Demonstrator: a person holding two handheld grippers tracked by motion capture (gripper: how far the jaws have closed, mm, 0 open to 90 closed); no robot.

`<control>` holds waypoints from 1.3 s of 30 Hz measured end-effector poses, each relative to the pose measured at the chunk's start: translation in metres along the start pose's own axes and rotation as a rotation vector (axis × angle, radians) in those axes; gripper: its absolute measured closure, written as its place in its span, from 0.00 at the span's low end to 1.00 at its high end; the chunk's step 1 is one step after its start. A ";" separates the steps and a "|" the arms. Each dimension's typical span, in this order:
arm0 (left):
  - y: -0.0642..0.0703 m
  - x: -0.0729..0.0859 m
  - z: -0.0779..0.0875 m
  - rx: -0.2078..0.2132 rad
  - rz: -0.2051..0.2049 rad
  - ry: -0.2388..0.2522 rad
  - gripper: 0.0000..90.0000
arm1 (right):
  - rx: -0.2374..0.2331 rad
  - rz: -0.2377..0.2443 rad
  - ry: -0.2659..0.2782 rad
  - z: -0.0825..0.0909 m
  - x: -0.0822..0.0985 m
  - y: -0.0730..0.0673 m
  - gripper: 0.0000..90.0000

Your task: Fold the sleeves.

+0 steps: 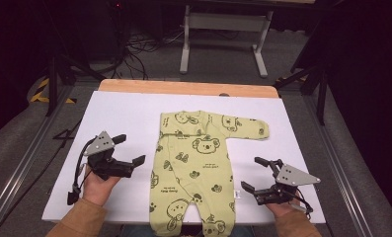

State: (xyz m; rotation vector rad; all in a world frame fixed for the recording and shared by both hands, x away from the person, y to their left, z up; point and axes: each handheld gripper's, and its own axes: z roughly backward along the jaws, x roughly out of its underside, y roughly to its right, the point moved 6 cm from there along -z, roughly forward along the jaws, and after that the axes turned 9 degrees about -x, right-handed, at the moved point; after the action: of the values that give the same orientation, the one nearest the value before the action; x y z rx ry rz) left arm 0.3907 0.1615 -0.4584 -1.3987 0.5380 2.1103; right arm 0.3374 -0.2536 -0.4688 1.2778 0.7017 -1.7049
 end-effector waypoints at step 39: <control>0.002 0.032 0.018 -0.019 -0.037 0.008 0.00 | 0.067 0.021 -0.167 -0.021 -0.059 0.090 0.13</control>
State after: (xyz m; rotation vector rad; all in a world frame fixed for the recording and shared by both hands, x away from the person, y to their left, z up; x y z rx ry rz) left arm 0.3667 0.1779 -0.4816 -1.4171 0.4931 2.0870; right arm 0.4327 -0.2599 -0.4139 1.1675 0.5358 -1.8068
